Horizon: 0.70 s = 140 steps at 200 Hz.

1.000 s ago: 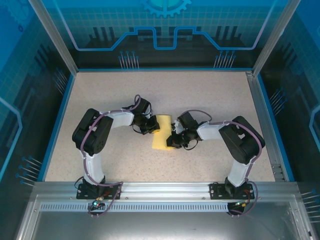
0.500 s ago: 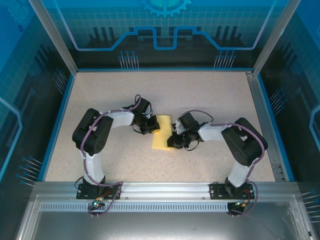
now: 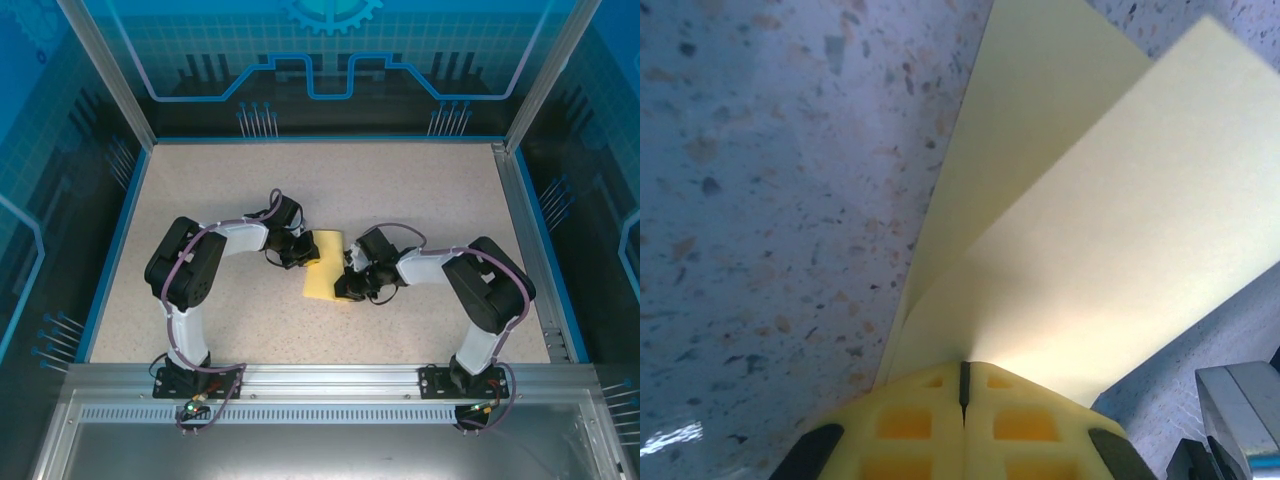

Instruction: Fold a paper plane with a square sheet of paper (pick it up from the middle)

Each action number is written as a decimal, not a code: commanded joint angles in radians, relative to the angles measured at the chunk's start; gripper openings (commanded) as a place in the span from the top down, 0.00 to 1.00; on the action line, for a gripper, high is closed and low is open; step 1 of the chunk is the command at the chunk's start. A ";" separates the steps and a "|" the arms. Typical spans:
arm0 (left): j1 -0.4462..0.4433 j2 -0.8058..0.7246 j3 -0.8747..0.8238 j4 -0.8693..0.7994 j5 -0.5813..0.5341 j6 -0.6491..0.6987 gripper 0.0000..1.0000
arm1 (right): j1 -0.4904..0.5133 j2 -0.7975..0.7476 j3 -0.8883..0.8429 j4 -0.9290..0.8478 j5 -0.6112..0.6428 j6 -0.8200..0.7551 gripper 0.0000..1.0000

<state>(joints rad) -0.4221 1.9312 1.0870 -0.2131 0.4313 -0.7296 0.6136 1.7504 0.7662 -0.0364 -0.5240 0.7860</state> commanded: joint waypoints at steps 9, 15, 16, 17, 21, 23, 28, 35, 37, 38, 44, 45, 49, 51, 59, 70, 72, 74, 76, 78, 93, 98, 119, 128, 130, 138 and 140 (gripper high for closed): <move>-0.009 0.041 0.007 -0.068 -0.042 0.018 1.00 | 0.018 0.026 -0.006 -0.055 0.019 0.010 0.92; -0.008 0.041 0.007 -0.068 -0.040 0.018 1.00 | 0.017 0.036 -0.008 -0.054 0.018 0.013 0.92; -0.009 0.041 0.007 -0.068 -0.040 0.018 1.00 | 0.017 0.037 -0.008 -0.053 0.017 0.014 0.93; -0.009 0.041 0.007 -0.068 -0.040 0.018 1.00 | 0.017 0.038 -0.009 -0.053 0.017 0.014 0.93; -0.009 0.041 0.007 -0.069 -0.040 0.018 1.00 | 0.017 0.038 -0.012 -0.047 0.016 0.018 0.93; -0.008 0.041 0.008 -0.069 -0.040 0.019 1.00 | 0.016 0.037 -0.014 -0.045 0.017 0.020 0.93; -0.009 0.041 0.008 -0.069 -0.040 0.021 1.00 | 0.016 0.030 -0.016 -0.042 0.020 0.023 0.93; -0.009 0.041 0.007 -0.070 -0.040 0.022 1.00 | 0.013 0.016 -0.010 -0.049 0.024 0.022 0.93; -0.009 0.041 0.006 -0.070 -0.040 0.022 1.00 | 0.011 0.014 -0.007 -0.052 0.027 0.022 0.93; -0.009 0.041 0.007 -0.071 -0.040 0.022 1.00 | 0.010 0.010 -0.006 -0.055 0.028 0.021 0.93; -0.008 0.041 0.007 -0.070 -0.040 0.023 1.00 | 0.004 -0.009 0.005 -0.066 0.031 0.016 0.93; -0.009 0.041 0.007 -0.070 -0.040 0.024 1.00 | 0.003 -0.012 0.008 -0.068 0.033 0.015 0.93; -0.009 0.041 0.006 -0.071 -0.040 0.024 1.00 | -0.003 -0.022 0.015 -0.072 0.035 0.015 0.93; -0.009 0.041 0.006 -0.070 -0.041 0.023 1.00 | -0.007 -0.028 0.019 -0.072 0.034 0.015 0.93; -0.009 0.043 0.004 -0.068 -0.040 0.023 1.00 | -0.030 -0.049 0.026 -0.057 0.023 0.017 0.93; -0.008 0.045 0.002 -0.065 -0.039 0.024 1.00 | -0.077 -0.061 0.034 -0.015 -0.008 0.033 0.93; -0.009 0.046 0.002 -0.065 -0.039 0.024 1.00 | -0.086 -0.062 0.034 -0.004 -0.015 0.037 0.93; -0.009 0.046 0.001 -0.064 -0.039 0.024 1.00 | -0.094 -0.061 0.035 0.009 -0.026 0.041 0.93; -0.009 0.046 0.000 -0.063 -0.038 0.024 1.00 | -0.103 -0.059 0.038 0.023 -0.037 0.044 0.93; -0.009 0.047 0.000 -0.063 -0.038 0.025 1.00 | -0.108 -0.057 0.041 0.034 -0.047 0.047 0.93; -0.009 0.050 -0.004 -0.060 -0.039 0.025 1.00 | -0.153 -0.021 0.085 0.058 -0.080 0.040 0.93; -0.008 0.051 -0.004 -0.060 -0.038 0.025 1.00 | -0.158 -0.005 0.106 0.037 -0.077 0.028 0.93; -0.009 0.053 -0.004 -0.058 -0.035 0.024 1.00 | -0.165 0.058 0.199 -0.014 -0.064 -0.007 0.93; -0.008 0.053 -0.005 -0.060 -0.037 0.024 1.00 | -0.166 0.084 0.220 -0.010 -0.068 -0.006 0.93; -0.009 0.054 -0.005 -0.060 -0.037 0.026 1.00 | -0.166 0.089 0.223 -0.010 -0.069 -0.005 0.93; -0.009 0.054 -0.004 -0.062 -0.039 0.027 1.00 | -0.167 0.111 0.236 -0.013 -0.064 -0.008 0.93; -0.009 0.053 -0.005 -0.062 -0.039 0.026 1.00 | -0.167 0.114 0.238 -0.014 -0.063 -0.008 0.93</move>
<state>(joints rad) -0.4221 1.9331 1.0878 -0.2134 0.4316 -0.7258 0.4492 1.7985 0.9634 -0.0277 -0.5613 0.8024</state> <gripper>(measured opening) 0.049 0.075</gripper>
